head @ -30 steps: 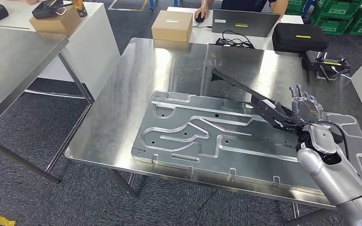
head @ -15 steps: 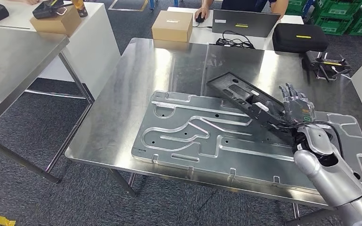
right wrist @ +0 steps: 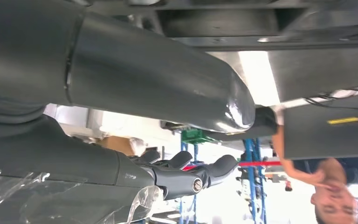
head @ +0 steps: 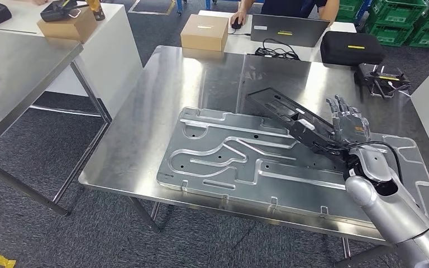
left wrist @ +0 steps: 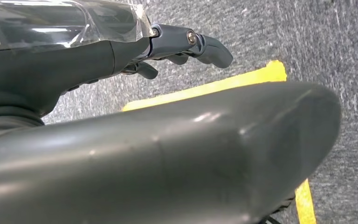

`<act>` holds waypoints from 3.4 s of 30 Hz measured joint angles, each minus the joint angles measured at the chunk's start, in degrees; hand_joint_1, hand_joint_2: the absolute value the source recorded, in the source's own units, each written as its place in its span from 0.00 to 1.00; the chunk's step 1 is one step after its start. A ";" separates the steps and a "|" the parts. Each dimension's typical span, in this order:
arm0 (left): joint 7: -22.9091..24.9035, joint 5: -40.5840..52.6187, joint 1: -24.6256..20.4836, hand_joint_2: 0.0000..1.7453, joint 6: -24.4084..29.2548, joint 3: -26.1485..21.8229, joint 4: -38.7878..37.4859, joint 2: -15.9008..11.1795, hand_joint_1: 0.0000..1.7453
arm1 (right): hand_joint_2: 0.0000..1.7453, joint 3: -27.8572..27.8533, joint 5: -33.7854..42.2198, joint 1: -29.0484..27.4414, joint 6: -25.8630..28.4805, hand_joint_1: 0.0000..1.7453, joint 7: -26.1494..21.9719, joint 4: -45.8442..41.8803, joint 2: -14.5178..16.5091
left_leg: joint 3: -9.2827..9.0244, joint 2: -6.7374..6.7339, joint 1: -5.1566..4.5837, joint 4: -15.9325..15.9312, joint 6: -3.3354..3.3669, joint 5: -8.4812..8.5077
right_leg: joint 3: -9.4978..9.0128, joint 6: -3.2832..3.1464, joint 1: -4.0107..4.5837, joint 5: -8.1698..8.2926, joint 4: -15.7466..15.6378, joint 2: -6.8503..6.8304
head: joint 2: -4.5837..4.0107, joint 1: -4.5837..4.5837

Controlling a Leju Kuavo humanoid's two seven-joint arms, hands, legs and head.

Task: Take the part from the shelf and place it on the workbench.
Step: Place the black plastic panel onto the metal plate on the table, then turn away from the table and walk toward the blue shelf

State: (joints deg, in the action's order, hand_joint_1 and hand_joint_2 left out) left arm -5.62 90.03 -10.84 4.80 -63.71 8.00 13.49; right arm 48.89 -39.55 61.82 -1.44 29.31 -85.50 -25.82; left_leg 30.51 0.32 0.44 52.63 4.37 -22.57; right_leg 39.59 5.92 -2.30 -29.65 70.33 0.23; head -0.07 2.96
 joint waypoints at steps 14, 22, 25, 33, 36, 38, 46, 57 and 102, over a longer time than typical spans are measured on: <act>0.39 0.13 -0.70 0.00 -0.01 0.02 0.04 -0.07 0.00 | 0.00 0.11 0.20 0.24 0.02 0.00 1.08 -0.18 -0.09 | 8.53 0.01 0.40 20.57 -2.98 -11.44 | -3.62 -3.76 0.42 7.08 -13.57 0.56 | 0.00 0.04; 0.72 0.01 -1.16 0.00 0.09 0.70 0.04 -0.01 0.00 | 0.00 -0.05 -0.43 0.43 -0.03 0.00 1.70 -0.82 -0.60 | -3.22 -0.18 -3.25 1.85 2.96 -5.03 | -1.97 -3.55 1.64 10.76 -14.79 -0.01 | 0.00 0.01; 0.71 -0.01 -1.26 0.00 0.14 1.01 0.05 0.04 0.00 | 0.00 -0.09 -0.57 0.25 -0.19 0.00 1.83 -1.41 -0.95 | -3.04 -0.23 -2.71 -1.04 2.68 -1.83 | -1.25 -2.72 1.51 9.20 -14.18 0.01 | -0.01 0.02; 0.69 0.00 -0.93 0.00 0.04 1.35 0.05 0.16 0.00 | 0.00 -0.15 -0.69 -0.99 -0.77 0.00 2.56 -2.69 -2.13 | 2.94 -0.61 -0.53 -0.24 0.05 2.88 | -5.43 1.52 -0.83 3.55 -6.56 -0.17 | 0.00 -0.01; 0.68 0.01 -0.98 0.00 0.19 1.37 0.09 0.04 0.00 | 0.00 -0.40 -0.72 -1.04 -0.76 0.00 2.78 -3.28 -2.52 | 5.02 -0.66 -0.79 2.19 -1.06 3.12 | -10.78 1.10 -1.15 2.10 -14.40 -0.09 | 0.00 0.06; 0.67 -0.01 -0.86 0.00 0.20 1.38 0.09 0.05 0.00 | 0.00 -0.52 -0.66 -1.40 -0.76 0.00 2.93 -3.44 -2.60 | 5.60 -0.67 -0.86 2.68 -1.67 3.60 | -10.11 -0.65 -1.06 2.16 -14.08 -0.12 | 0.00 0.13; 0.68 0.00 -0.71 0.00 0.27 1.43 0.09 0.05 0.00 | 0.00 -0.83 -0.67 -2.03 -0.74 0.00 3.05 -3.99 -2.91 | 8.83 -0.60 -0.22 19.53 -2.62 -8.11 | -4.67 -3.13 -0.32 6.46 -13.84 -0.19 | 0.00 0.14; 0.85 0.00 -0.90 0.00 0.52 1.48 0.09 0.00 0.00 | 0.00 -1.64 -2.27 -2.77 -0.77 0.00 3.75 -5.07 -4.14 | -0.78 -0.62 -1.31 1.58 0.70 -1.80 | -0.77 -0.81 -0.22 4.35 -9.97 -0.29 | 0.00 0.09; 1.79 -0.67 -1.60 0.00 0.81 1.18 0.09 0.17 0.00 | 0.00 -2.20 -4.34 -3.82 -0.57 0.00 2.01 -4.85 -3.46 | 4.39 3.67 -0.94 5.64 -2.24 -2.03 | -7.34 -2.99 0.18 4.46 -14.46 0.46 | 0.01 0.10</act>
State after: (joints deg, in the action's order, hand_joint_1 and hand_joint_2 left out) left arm -3.83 89.36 -12.45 5.61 -62.53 8.09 13.66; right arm 46.69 -43.89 58.00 -2.01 31.32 -90.36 -29.29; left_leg 34.91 3.99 -0.51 58.26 2.12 -24.60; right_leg 32.25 2.93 -2.12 -25.19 55.87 0.69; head -0.06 3.05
